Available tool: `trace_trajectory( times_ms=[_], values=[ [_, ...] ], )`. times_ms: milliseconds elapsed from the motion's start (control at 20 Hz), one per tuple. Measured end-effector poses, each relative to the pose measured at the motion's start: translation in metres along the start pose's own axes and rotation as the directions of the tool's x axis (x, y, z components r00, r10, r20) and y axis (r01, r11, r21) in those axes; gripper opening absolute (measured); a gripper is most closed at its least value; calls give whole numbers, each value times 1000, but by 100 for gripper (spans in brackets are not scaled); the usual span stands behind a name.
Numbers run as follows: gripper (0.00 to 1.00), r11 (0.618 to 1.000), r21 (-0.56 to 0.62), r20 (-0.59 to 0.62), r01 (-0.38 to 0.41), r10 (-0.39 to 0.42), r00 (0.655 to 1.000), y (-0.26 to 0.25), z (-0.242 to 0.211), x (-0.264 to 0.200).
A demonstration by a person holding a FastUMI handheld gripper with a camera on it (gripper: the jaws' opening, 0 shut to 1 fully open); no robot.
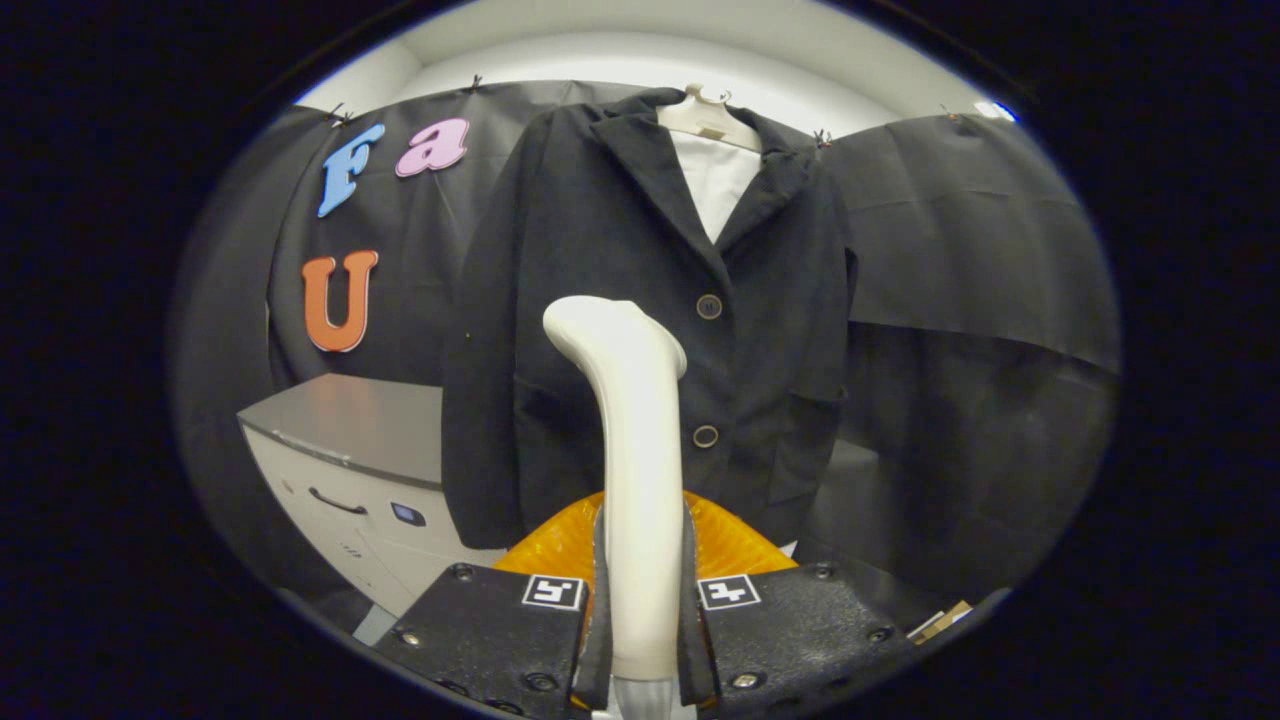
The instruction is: Iron the clothes twice with a garment steamer, once on the left side and once on the right side.
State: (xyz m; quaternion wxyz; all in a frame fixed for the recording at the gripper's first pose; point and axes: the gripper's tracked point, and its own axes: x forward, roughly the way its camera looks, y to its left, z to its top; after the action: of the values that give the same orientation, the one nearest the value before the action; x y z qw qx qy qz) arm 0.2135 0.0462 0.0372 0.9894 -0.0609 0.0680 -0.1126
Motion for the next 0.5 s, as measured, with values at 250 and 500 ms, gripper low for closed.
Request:
trace_trajectory(
  times_ms=[250,500],
  values=[
    [29,1000,-15,-69,9,-10,998,-4,-39,-2],
    [29,999,-26,-113,25,-27,993,-8,-66,-1]
  ],
)
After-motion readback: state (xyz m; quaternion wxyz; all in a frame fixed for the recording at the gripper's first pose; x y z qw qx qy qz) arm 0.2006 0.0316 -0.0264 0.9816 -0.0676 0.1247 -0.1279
